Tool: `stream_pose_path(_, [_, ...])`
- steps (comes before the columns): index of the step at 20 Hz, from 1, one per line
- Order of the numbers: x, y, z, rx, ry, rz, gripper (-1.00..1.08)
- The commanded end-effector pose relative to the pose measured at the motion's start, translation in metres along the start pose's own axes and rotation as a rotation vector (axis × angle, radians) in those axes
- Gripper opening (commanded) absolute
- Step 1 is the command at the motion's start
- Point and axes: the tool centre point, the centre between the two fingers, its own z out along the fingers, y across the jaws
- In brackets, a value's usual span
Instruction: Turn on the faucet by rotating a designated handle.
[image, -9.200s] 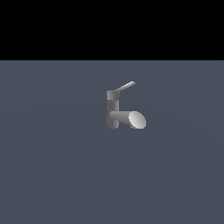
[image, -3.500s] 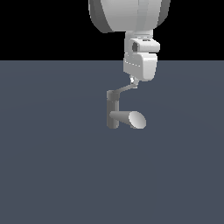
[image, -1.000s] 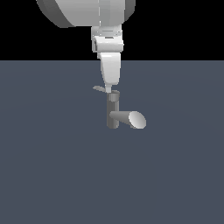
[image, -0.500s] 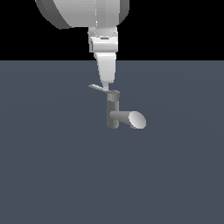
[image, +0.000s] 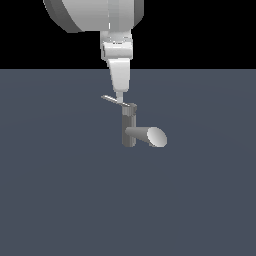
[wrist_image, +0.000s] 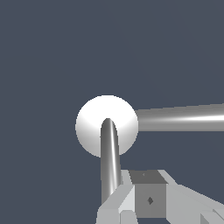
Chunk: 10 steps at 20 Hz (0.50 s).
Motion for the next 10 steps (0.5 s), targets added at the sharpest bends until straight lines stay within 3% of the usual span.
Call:
stream_pose_path(1, [-0.034,-0.028,0.009,0.034,-0.017,-0.049,-1.0])
stream_pose_path(10, [-0.052,-0.049,0.013,0.026,-0.022,-0.072,-1.0])
